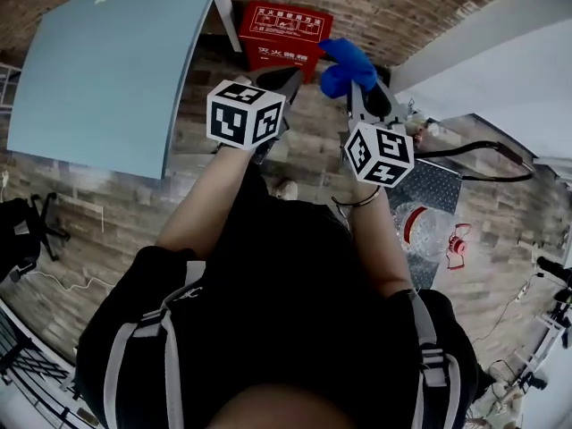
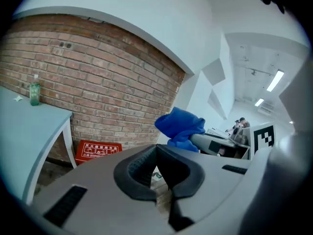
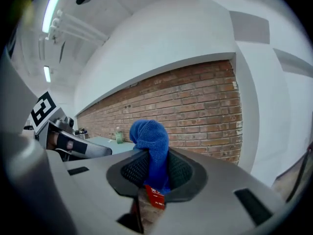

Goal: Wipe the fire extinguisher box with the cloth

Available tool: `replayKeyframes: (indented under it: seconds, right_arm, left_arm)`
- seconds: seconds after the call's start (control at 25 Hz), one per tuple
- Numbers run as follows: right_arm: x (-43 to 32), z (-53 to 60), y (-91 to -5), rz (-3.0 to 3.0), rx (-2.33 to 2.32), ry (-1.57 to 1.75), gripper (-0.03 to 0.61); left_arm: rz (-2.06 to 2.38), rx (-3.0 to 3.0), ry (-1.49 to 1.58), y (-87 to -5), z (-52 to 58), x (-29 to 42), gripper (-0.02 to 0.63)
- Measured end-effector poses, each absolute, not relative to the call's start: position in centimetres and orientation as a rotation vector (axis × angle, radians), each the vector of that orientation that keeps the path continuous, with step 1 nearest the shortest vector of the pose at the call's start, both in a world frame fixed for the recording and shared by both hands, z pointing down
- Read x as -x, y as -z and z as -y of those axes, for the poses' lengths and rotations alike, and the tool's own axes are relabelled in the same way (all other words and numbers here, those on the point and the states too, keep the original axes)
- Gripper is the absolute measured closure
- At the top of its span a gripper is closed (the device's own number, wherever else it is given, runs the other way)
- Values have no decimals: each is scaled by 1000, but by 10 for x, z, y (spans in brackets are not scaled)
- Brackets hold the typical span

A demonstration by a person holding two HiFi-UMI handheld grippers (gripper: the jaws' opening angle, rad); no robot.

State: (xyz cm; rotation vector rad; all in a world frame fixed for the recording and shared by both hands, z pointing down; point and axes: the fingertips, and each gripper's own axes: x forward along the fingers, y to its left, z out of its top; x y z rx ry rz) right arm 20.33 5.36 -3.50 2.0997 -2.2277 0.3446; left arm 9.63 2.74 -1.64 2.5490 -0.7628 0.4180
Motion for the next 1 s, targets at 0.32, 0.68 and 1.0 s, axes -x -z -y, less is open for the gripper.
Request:
replayKeyframes:
  seconds: [0.32, 0.68, 1.0]
  right_arm:
    - [-209, -58, 57, 2296, -2107, -341, 489]
    - [-198, -52, 76, 2383, -2103, -320, 489]
    - [-195, -49, 85, 2408, -2091, -310, 489]
  left_arm:
    - [879, -2669, -442, 59, -35, -100, 606]
    - [830, -2609, -414, 52, -45, -98, 606]
    - [835, -2611, -427, 57, -42, -96, 606]
